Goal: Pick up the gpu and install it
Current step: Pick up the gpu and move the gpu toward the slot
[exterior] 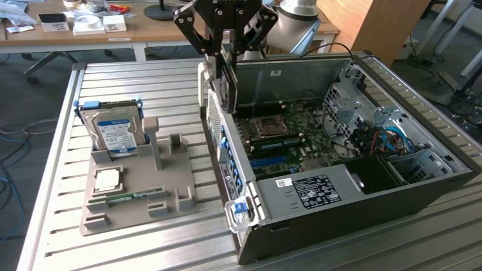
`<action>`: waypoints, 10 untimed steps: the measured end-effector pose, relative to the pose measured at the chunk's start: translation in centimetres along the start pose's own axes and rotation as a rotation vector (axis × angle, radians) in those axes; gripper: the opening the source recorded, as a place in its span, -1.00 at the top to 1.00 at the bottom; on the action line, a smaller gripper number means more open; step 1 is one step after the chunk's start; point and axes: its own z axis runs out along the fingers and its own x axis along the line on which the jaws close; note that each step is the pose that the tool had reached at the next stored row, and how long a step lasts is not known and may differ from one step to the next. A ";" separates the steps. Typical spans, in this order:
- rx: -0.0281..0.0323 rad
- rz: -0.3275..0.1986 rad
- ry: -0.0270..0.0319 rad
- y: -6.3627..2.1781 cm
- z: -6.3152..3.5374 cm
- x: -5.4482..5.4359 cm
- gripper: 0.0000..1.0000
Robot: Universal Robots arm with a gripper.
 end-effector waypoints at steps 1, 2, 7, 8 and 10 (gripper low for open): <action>0.0000 0.000 0.0000 0.01 0.01 -0.2 0.46; 0.0000 0.000 0.0000 0.01 0.01 -0.3 0.46; 0.0000 0.000 0.0000 0.04 0.05 -1.3 0.46; 0.0000 0.000 0.0000 0.05 0.06 -1.6 0.46; 0.0000 0.000 0.0000 0.07 0.07 -2.1 0.46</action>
